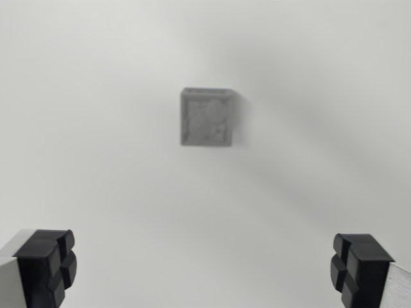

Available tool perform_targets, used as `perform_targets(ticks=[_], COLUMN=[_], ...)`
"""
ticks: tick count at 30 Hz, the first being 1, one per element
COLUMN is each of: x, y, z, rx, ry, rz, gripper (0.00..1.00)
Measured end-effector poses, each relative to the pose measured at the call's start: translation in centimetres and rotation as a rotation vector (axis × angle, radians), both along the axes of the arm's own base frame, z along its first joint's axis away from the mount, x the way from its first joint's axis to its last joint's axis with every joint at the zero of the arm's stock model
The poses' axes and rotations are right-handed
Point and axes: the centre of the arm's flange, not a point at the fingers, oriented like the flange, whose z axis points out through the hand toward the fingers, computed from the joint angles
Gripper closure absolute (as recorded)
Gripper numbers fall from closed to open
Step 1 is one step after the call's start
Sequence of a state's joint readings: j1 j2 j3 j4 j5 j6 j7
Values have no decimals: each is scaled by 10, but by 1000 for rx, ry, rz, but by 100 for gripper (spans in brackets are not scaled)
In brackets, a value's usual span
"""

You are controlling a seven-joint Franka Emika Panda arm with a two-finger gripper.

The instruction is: Destack cube

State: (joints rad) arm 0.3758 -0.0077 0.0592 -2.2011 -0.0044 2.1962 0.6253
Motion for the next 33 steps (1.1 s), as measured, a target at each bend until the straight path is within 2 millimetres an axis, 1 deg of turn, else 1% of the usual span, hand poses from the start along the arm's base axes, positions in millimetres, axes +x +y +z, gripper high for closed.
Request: perform_targets(ticks=[8,12,19,33], x=[0,0,0,0], y=[0,0,0,0], z=[18,23,27,26], rx=[0,0,-1,-2], ry=[-1,0,0,3], rz=[0,0,0,0], gripper=[0,0,0,0])
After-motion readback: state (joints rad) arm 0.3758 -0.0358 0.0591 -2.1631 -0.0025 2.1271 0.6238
